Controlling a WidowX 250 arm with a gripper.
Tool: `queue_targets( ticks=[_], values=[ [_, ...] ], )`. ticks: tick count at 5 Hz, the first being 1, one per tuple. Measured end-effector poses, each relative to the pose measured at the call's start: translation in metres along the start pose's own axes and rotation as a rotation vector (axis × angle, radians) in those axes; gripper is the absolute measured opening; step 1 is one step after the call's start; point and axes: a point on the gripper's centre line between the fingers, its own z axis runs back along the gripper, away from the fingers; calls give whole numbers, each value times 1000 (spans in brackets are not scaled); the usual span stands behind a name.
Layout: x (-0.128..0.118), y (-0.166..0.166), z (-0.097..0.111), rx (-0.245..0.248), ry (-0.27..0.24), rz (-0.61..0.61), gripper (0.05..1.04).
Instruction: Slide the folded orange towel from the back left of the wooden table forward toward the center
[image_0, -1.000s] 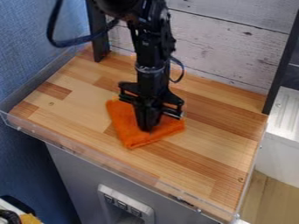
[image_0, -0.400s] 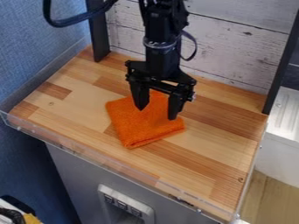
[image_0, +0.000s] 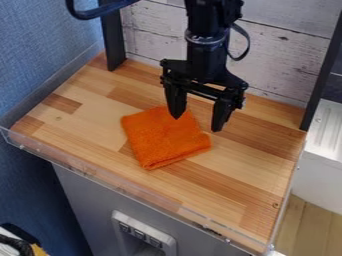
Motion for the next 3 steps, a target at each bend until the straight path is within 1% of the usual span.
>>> queue_targets(
  ticks=[3],
  values=[
    [-2, -11, 3, -1, 5, -7, 999]
  ],
)
